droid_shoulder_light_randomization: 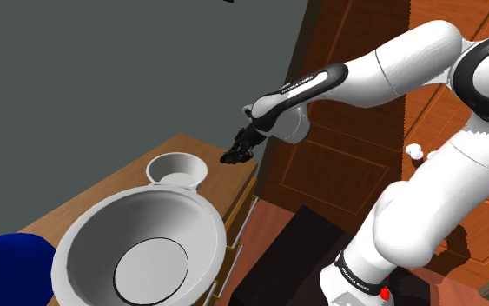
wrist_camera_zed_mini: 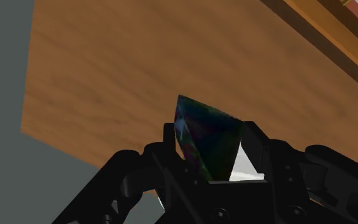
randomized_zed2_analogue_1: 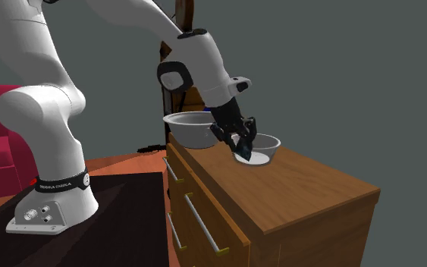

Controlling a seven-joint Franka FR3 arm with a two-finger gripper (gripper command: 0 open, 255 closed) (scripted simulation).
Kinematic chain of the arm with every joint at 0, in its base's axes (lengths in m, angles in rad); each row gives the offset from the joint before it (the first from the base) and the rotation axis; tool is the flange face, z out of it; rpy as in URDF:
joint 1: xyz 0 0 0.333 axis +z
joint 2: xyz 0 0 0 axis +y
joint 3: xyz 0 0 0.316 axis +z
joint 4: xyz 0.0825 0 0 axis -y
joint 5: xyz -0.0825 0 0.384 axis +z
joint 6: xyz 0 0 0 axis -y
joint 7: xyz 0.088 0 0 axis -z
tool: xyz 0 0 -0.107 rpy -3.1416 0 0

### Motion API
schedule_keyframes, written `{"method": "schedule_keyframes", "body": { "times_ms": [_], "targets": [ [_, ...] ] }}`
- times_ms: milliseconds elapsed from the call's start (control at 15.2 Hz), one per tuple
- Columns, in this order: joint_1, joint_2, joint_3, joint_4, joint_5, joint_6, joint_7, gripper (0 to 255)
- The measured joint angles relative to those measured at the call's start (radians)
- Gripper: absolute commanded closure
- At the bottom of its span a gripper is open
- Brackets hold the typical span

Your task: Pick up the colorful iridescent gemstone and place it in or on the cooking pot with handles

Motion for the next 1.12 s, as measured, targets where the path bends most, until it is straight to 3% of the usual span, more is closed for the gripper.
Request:
{"method": "schedule_keyframes", "body": {
  "times_ms": [396, 462, 528, 660, 1122],
  "targets": [
    [-0.04, -0.069, 0.02, 0.013, -0.108, -0.076, 0.1, 255],
    [-0.04, -0.069, 0.02, 0.014, -0.109, -0.076, 0.1, 0],
    [-0.04, -0.069, 0.02, 0.014, -0.108, -0.076, 0.1, 0],
    [-0.041, -0.017, 0.041, 0.043, -0.176, -0.078, 0.083, 0],
    [-0.024, 0.226, 0.101, 0.17, -0.649, -0.088, 0.076, 0]
  ]
}}
